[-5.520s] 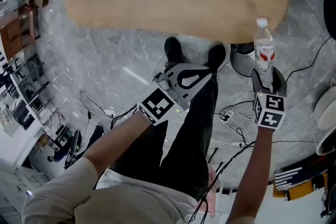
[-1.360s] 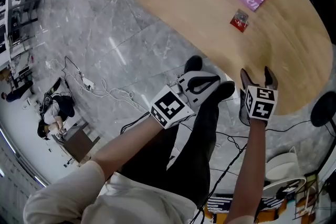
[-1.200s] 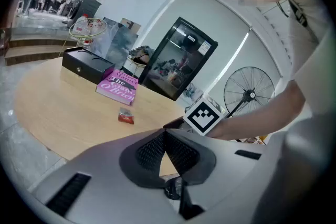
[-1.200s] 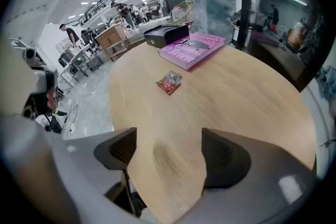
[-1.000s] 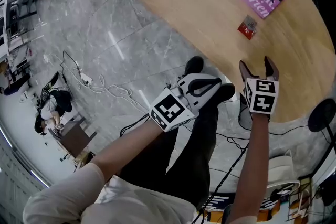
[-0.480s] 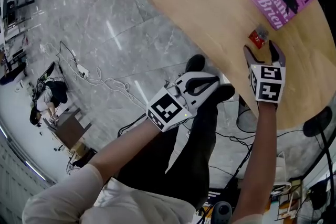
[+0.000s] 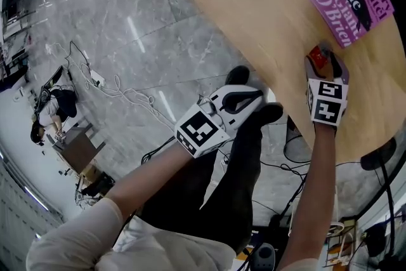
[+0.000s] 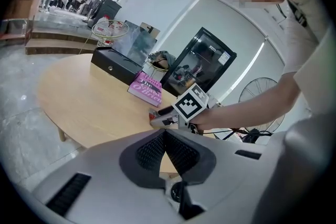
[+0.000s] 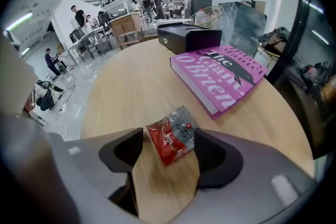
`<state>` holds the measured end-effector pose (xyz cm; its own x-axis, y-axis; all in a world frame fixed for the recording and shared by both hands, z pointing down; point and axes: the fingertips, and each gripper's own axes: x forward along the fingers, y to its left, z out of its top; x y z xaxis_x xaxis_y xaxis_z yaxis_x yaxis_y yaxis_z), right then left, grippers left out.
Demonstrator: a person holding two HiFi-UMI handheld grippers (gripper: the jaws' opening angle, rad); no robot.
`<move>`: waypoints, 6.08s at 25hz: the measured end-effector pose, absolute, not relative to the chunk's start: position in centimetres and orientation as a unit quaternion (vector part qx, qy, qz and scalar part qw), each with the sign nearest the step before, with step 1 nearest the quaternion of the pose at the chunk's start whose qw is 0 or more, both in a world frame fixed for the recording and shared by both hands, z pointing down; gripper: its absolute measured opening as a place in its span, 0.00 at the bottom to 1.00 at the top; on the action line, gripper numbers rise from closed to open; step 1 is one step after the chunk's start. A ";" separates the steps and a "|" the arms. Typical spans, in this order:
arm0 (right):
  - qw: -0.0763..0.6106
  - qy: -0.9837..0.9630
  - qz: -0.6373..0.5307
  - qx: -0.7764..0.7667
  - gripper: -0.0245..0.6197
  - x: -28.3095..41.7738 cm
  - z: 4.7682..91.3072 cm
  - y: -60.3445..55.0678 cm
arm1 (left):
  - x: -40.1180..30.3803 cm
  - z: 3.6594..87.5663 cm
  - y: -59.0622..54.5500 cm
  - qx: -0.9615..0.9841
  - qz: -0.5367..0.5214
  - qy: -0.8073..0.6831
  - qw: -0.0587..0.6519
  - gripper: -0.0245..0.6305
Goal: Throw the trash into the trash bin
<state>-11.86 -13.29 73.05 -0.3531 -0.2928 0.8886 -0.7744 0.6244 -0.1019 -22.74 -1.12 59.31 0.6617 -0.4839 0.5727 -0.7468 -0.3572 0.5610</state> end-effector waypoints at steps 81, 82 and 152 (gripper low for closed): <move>0.396 -0.608 0.415 0.548 0.07 19.6 73.4 26.1 | 5.0 61.3 18.1 0.880 0.296 -0.086 0.361 0.05; 0.395 -0.602 0.421 0.552 0.07 19.9 73.9 26.9 | 5.3 61.5 18.3 0.881 0.297 -0.082 0.360 0.05; 0.248 -0.623 0.351 0.654 0.45 14.7 32.0 11.5 | -3.4 25.0 3.8 0.922 0.238 -0.116 0.284 0.05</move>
<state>14.70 11.45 32.00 -0.0224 -0.6402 0.7679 -0.9884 -0.1010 -0.1131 -3.43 3.83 25.05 0.8598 -0.0785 0.5046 -0.3487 -0.8122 0.4678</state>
